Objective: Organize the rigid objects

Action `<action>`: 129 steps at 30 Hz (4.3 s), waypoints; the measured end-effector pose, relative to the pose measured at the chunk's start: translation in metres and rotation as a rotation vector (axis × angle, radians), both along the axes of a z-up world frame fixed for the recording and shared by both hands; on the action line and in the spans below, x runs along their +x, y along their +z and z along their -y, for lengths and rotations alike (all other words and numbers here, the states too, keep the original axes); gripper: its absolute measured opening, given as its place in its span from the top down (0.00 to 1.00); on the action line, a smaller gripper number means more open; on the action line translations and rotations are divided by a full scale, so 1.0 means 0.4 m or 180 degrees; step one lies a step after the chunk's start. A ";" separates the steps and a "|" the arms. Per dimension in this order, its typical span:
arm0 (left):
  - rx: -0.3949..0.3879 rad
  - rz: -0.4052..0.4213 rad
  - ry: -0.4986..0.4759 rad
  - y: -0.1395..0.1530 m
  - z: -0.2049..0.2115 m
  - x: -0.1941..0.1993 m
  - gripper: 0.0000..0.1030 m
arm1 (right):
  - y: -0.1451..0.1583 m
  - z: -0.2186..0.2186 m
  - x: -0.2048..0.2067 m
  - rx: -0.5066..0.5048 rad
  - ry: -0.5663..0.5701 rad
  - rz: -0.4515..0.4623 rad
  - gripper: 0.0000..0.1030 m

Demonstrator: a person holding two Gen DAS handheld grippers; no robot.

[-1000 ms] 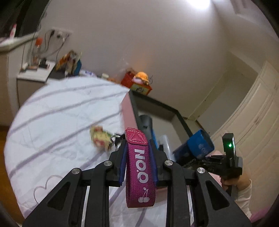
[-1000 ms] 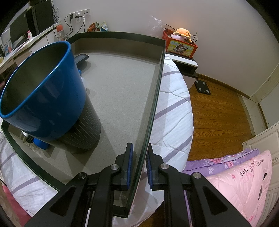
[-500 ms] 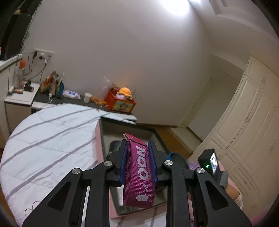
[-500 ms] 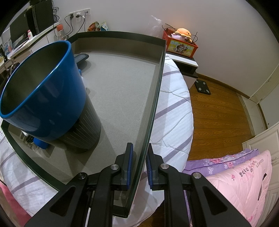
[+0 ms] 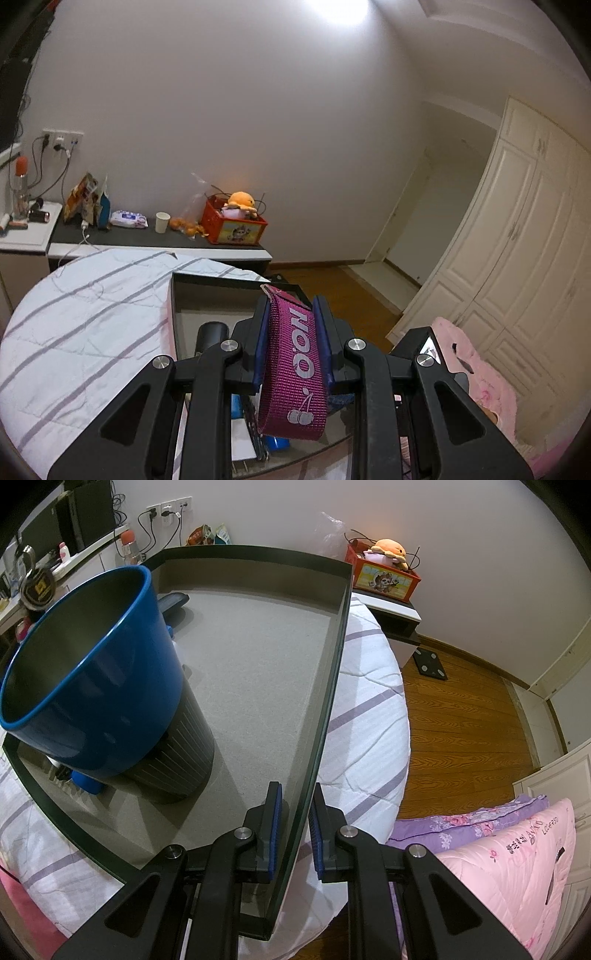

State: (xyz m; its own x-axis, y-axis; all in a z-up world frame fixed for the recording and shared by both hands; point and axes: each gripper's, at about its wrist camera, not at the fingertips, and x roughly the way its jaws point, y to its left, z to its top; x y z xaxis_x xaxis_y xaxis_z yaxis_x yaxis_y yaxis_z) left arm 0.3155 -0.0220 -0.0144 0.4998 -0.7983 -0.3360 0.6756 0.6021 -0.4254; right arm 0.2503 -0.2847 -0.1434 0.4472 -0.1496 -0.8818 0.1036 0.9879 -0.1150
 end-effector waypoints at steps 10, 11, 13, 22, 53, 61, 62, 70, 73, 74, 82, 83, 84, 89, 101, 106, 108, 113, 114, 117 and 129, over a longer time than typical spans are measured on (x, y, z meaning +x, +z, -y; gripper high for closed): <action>0.0436 0.0038 0.0010 -0.002 0.122 0.024 0.78 | 0.000 0.002 -0.001 0.0012 0.0011 0.0001 0.85; 0.0481 0.0055 0.0032 -0.004 0.127 0.021 0.78 | 0.001 0.003 -0.001 0.0015 0.0013 0.0002 0.85; 0.0608 0.0043 0.0048 -0.015 0.153 0.029 0.78 | 0.001 0.002 -0.002 0.0015 0.0016 0.0002 0.85; 0.0827 -0.0016 -0.0021 -0.038 0.235 0.051 0.78 | 0.001 0.002 -0.002 0.0016 0.0016 0.0002 0.85; 0.1910 -0.0369 0.0855 -0.190 0.053 0.065 0.08 | 0.001 0.001 -0.001 0.0003 0.0022 -0.0014 0.85; 0.2203 -0.0565 0.0726 -0.267 0.074 0.060 0.43 | 0.001 0.002 0.000 -0.0002 0.0025 -0.0020 0.85; 0.2225 -0.0599 0.0685 -0.273 0.077 0.060 0.53 | 0.001 0.002 -0.001 -0.0001 0.0026 -0.0022 0.85; 0.2166 -0.0624 0.0558 -0.311 0.098 0.011 0.90 | 0.005 -0.004 0.000 -0.0035 0.0058 -0.0022 0.84; 0.2043 -0.0680 0.0637 -0.316 0.080 -0.003 0.90 | 0.006 -0.011 0.001 -0.0062 0.0092 -0.0024 0.84; 0.2047 -0.0687 0.0662 -0.315 0.078 -0.009 0.90 | 0.007 -0.014 0.002 -0.0064 0.0105 -0.0023 0.84; 0.2057 -0.0767 0.0873 -0.311 0.028 -0.044 0.89 | 0.007 -0.083 0.022 -0.0144 0.0326 -0.0060 0.84; 0.2067 -0.0778 0.0898 -0.310 0.022 -0.045 0.89 | 0.007 -0.097 0.028 -0.0170 0.0351 -0.0068 0.84; 0.2087 -0.0776 0.0934 -0.308 0.015 -0.049 0.89 | 0.007 -0.106 0.032 -0.0182 0.0375 -0.0074 0.84; 0.2076 -0.0810 0.1071 -0.307 -0.029 -0.056 0.88 | 0.007 -0.153 0.046 -0.0205 0.0508 -0.0091 0.84; 0.2085 -0.0877 0.1219 -0.311 -0.055 -0.043 0.87 | 0.010 -0.183 0.060 -0.0141 0.0575 -0.0092 0.84; 0.1980 -0.0832 0.1390 -0.280 -0.070 -0.067 0.39 | 0.020 -0.170 0.045 0.0001 0.0541 0.0012 0.82; 0.1892 -0.0766 0.1498 -0.258 -0.088 -0.077 0.24 | 0.032 -0.176 0.029 -0.0005 0.0553 0.0064 0.79; 0.1793 -0.0584 0.1738 -0.184 -0.108 -0.145 0.12 | 0.074 -0.176 -0.030 -0.0039 0.0517 0.0233 0.67; 0.1760 -0.0484 0.1763 -0.167 -0.108 -0.170 0.10 | 0.083 -0.175 -0.043 -0.0030 0.0517 0.0274 0.66; 0.1685 -0.0343 0.1823 -0.138 -0.109 -0.219 0.01 | 0.126 -0.184 -0.090 -0.0006 0.0560 0.0460 0.66; 0.1894 0.0189 0.1945 -0.087 -0.040 -0.405 0.01 | 0.220 -0.201 -0.233 0.0600 0.0819 0.1591 0.20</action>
State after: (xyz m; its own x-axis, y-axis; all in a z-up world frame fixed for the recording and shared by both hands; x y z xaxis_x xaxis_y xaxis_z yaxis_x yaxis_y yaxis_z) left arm 0.1534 -0.0062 -0.0490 0.8151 -0.0816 -0.5735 0.1706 0.9799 0.1030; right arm 0.1570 -0.2045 -0.0556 0.8163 0.1574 -0.5558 -0.1454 0.9872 0.0660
